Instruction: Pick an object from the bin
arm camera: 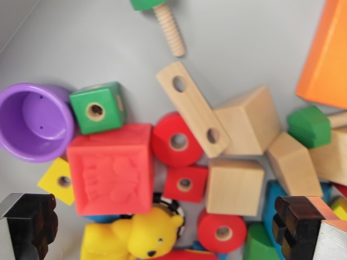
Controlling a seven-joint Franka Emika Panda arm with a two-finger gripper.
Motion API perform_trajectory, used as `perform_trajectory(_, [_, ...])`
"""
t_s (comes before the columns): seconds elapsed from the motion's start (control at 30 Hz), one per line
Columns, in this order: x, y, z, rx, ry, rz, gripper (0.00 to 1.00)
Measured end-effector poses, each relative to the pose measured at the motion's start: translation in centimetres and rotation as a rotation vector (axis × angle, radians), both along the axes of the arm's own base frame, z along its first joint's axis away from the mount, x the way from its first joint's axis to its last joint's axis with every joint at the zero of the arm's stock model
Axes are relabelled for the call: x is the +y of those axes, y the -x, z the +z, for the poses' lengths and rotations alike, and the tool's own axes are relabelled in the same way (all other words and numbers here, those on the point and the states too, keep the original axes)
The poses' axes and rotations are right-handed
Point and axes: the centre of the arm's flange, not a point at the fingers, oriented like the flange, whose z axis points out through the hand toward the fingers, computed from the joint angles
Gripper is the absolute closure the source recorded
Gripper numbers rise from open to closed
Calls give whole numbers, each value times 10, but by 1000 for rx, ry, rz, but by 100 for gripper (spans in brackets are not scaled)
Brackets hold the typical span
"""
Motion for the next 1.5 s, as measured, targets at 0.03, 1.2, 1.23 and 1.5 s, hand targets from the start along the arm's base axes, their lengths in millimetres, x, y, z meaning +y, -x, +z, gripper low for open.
perform_trajectory(0.03, [3,2,-3,-1,-1,12,0])
perform_trajectory(1.2, [48,32,-117,-7,-16,207,0])
perform_trajectory(1.23, [48,32,-120,-8,-16,207,0])
perform_trajectory(1.5, [46,31,-132,-11,-15,203,0])
